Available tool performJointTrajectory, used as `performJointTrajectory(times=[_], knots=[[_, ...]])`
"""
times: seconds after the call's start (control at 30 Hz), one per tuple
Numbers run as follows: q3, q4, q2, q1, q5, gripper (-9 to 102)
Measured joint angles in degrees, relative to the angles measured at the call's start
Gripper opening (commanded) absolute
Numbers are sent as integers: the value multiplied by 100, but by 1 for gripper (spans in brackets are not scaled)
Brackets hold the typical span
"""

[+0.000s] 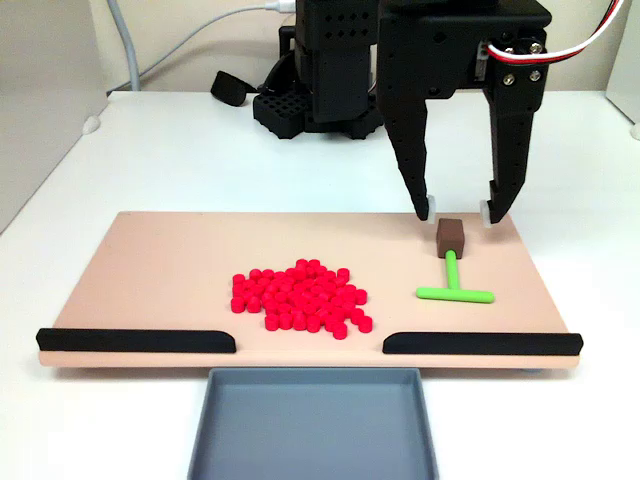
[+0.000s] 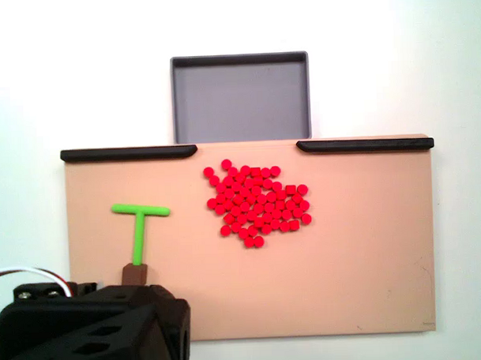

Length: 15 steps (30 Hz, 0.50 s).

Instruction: Grasp a green tool by the dark brown handle.

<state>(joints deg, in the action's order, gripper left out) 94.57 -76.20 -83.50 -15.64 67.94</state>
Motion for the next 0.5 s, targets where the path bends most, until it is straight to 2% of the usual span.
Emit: performJointTrajectory(times=[0.5], knots=[[0, 18, 264, 97, 272, 18]])
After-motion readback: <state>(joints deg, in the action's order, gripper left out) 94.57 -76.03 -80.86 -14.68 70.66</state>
